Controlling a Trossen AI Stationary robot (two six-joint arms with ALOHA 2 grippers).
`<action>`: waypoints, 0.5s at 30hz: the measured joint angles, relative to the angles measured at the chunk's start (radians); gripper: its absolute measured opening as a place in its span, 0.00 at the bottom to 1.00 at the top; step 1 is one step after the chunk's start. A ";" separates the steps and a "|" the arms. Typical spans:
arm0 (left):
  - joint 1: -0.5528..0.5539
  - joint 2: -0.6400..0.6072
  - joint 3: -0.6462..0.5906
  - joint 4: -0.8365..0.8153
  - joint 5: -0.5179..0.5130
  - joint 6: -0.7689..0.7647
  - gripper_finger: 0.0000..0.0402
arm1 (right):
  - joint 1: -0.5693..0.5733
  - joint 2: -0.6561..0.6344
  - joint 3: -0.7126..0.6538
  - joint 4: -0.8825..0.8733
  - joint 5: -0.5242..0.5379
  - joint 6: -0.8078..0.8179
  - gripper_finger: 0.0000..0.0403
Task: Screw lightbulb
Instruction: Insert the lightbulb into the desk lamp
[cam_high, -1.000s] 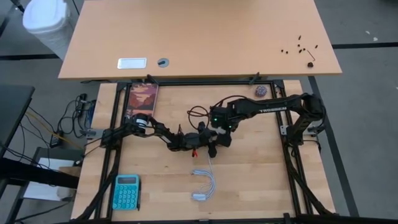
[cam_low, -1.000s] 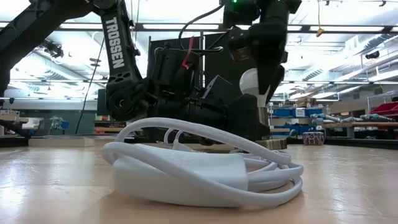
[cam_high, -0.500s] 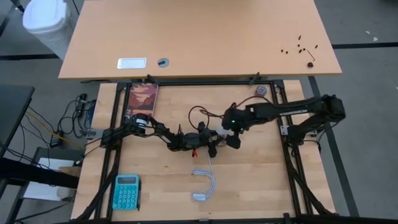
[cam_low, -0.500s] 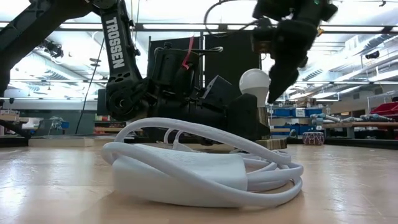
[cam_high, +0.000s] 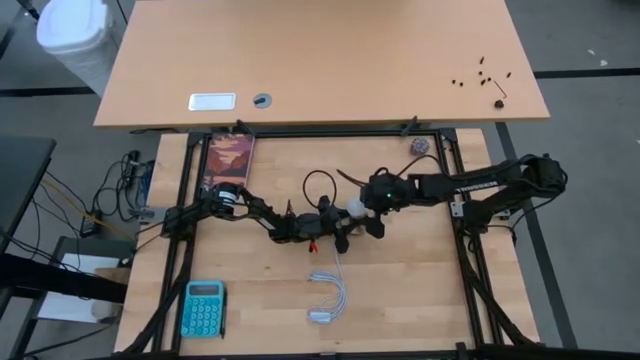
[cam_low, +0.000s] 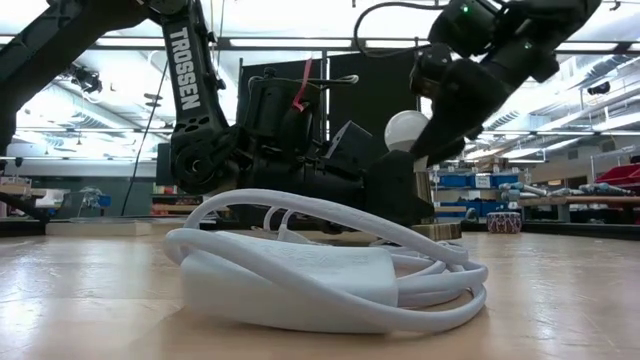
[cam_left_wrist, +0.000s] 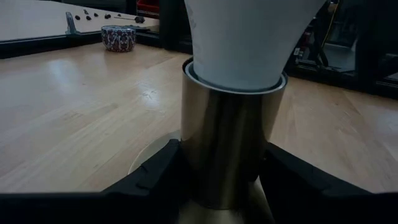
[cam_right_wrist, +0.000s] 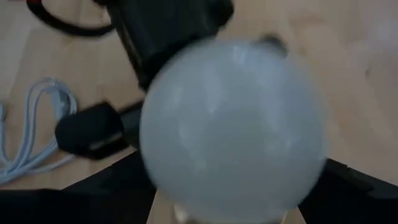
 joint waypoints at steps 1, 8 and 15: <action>0.000 0.000 0.000 0.001 0.000 0.000 0.49 | -0.004 0.000 0.000 0.017 0.000 -0.011 0.81; 0.000 0.000 0.000 0.001 0.000 0.001 0.49 | -0.033 0.008 -0.100 0.187 -0.072 0.008 0.78; 0.000 0.000 0.000 0.003 0.001 0.000 0.49 | -0.035 0.009 -0.221 0.462 -0.093 0.036 0.76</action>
